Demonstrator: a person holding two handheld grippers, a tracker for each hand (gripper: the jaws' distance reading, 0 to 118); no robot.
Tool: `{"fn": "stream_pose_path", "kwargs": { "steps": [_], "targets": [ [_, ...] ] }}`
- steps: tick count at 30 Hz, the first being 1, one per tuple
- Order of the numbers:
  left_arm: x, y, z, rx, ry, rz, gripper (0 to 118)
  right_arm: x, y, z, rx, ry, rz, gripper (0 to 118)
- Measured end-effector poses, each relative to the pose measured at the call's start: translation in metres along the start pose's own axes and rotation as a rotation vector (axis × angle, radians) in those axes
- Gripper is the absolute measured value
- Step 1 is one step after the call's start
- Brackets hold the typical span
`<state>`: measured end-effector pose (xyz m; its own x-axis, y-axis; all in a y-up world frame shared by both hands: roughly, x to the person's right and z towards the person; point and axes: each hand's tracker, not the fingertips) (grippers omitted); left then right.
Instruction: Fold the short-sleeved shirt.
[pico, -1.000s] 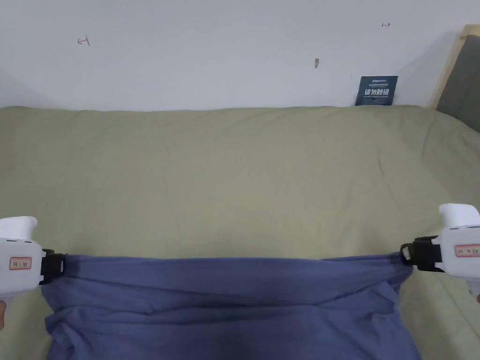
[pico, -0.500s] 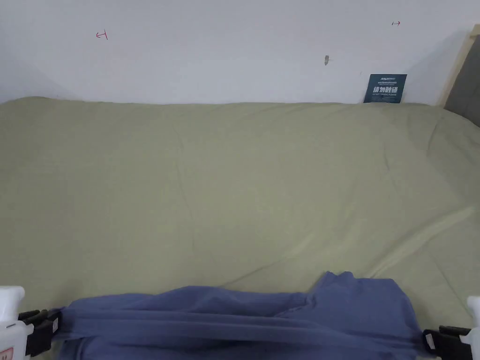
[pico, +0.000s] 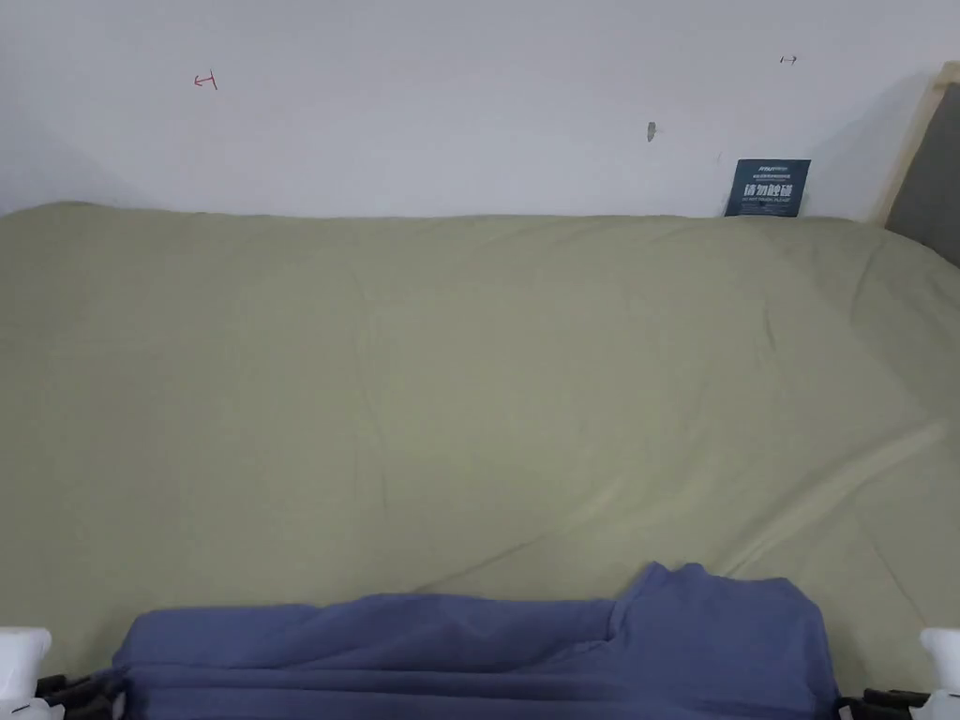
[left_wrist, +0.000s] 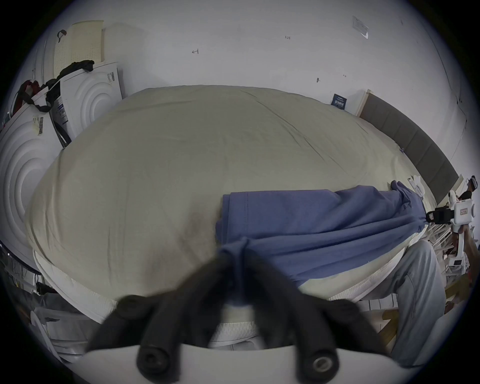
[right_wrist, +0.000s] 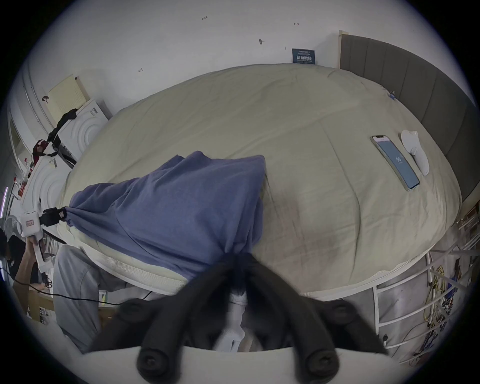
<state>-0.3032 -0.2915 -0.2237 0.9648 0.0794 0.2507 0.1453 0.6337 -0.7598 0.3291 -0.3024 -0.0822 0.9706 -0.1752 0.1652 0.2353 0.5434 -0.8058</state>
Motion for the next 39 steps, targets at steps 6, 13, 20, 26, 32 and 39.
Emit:
{"fn": "stream_pose_path", "kwargs": {
  "steps": [6, 13, 20, 26, 32, 39],
  "targets": [
    [0.030, 0.027, 0.044, 0.125, 0.055, 0.011, 118, -0.027, 0.017, 0.036, 0.109, -0.025, 0.048, 117],
    [0.122, 0.098, 0.107, 0.531, 0.039, -0.047, 110, -0.122, 0.073, 0.102, 0.586, -0.010, 0.105, 107],
    [0.170, 0.099, 0.110, 0.760, 0.121, -0.081, 0, -0.190, 0.069, 0.114, 0.968, -0.141, 0.131, 1],
    [0.171, 0.090, 0.109, 0.804, 0.135, -0.087, 0, -0.201, 0.065, 0.115, 0.961, -0.184, 0.162, 1],
    [0.146, 0.091, 0.111, 0.706, 0.055, -0.060, 0, -0.202, 0.064, 0.111, 0.943, -0.181, 0.174, 1],
    [0.027, 0.093, 0.095, 0.284, -0.164, 0.225, 0, -0.207, 0.048, 0.100, 0.862, -0.163, 0.183, 1]
  ]
}}
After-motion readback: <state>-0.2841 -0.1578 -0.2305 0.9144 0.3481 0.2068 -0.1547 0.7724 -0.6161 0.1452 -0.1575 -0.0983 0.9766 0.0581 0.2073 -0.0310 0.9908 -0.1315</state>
